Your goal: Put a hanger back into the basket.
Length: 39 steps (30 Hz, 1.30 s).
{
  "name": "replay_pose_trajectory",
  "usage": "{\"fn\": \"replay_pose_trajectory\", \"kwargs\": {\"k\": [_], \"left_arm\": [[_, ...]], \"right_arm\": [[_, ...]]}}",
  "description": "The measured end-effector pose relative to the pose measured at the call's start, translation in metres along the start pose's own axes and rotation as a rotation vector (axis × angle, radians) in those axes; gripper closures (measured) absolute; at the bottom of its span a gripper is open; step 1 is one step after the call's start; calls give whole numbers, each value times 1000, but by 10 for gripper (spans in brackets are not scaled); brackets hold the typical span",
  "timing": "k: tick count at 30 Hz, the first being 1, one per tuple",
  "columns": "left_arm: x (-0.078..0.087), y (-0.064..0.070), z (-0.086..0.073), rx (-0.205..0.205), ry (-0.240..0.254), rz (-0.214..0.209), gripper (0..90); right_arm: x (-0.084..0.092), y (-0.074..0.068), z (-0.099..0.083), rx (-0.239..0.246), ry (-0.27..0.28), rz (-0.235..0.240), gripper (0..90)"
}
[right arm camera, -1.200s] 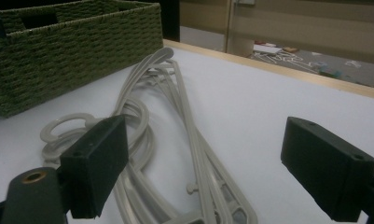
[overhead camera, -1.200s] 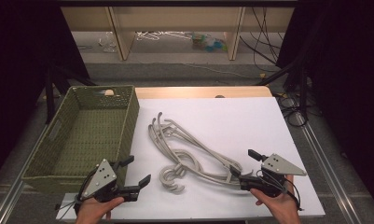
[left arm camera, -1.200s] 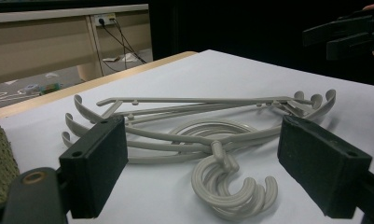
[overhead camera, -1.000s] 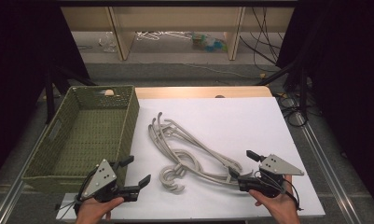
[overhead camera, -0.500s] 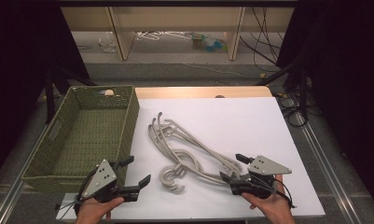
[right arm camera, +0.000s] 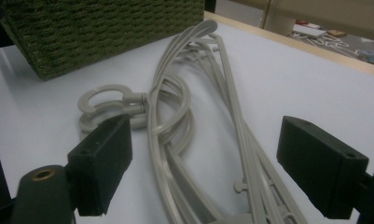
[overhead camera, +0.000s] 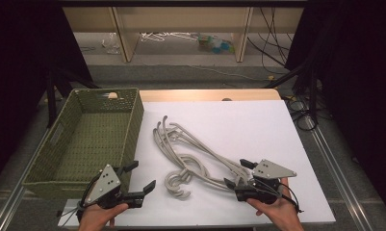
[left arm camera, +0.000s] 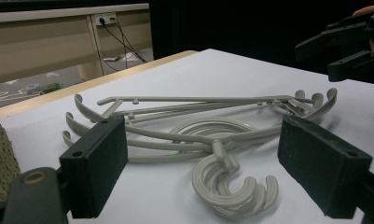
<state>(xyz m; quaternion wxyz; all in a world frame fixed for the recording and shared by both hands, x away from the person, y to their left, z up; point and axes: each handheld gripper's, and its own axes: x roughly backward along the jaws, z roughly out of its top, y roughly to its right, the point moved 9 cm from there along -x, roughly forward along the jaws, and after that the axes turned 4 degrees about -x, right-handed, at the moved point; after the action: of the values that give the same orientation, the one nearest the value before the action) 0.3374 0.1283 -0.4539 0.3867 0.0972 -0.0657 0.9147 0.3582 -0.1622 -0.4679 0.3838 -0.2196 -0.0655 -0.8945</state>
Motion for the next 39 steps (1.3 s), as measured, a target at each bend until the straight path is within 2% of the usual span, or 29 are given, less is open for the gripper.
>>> {"fn": "replay_pose_trajectory", "kwargs": {"k": [1, 2, 3, 5, 7, 10, 13, 17, 20, 21, 23, 25, 26, 29, 31, 32, 35, 39], "left_arm": [[0, 1, 0, 8, -1, -1, 158], [0, 0, 0, -14, -1, -5, 158], [0, 0, 0, -13, 0, -5, 158], [-1, 1, 0, -13, -1, -7, 158], [-1, 2, 0, 2, -2, -9, 158], [-1, 2, -1, -15, -5, -10, 158], [-1, 2, 0, -21, -5, -12, 158], [-1, 2, -1, -19, -10, -13, 158], [-2, 2, -1, -17, -8, -13, 158], [-2, 2, -1, -19, -10, -13, 158], [-2, 3, -1, -19, -10, -12, 158], [-2, 3, -1, -20, -11, -12, 159], [-2, 3, -2, -21, -12, -13, 159], [-2, 1, -1, -22, -11, -12, 159], [-2, 1, -2, -13, -11, -10, 159], [-2, 1, -2, -15, -13, -10, 158], [-2, 1, -2, -23, -13, -12, 158], [-2, 1, -2, -22, -13, -13, 159]], "right_arm": [[-2, -2, 0, -6, -11, 17, 191], [-4, -3, -2, -11, -32, 22, 193], [-6, -2, -2, -5, -42, 12, 195], [-11, -6, -6, 11, -93, 22, 205], [-19, -10, -8, 38, -133, 36, 235], [-33, -18, -12, 105, -213, 55, 294], [-48, -24, -20, 145, -300, 70, 362], [-64, -26, -29, 203, -376, 69, 452], [-74, -27, -30, 226, -402, 82, 505], [-75, -29, -31, 212, -427, 90, 530], [-79, -32, -32, 222, -448, 102, 560], [-84, -33, -33, 241, -473, 113, 579], [-88, -31, -35, 269, -476, 104, 580], [-90, -31, -37, 261, -508, 104, 610], [-93, -28, -36, 296, -512, 93, 658], [-92, -27, -36, 299, -521, 89, 676], [-93, -27, -34, 310, -515, 105, 699], [-91, -26, -31, 364, -506, 110, 762]]}}
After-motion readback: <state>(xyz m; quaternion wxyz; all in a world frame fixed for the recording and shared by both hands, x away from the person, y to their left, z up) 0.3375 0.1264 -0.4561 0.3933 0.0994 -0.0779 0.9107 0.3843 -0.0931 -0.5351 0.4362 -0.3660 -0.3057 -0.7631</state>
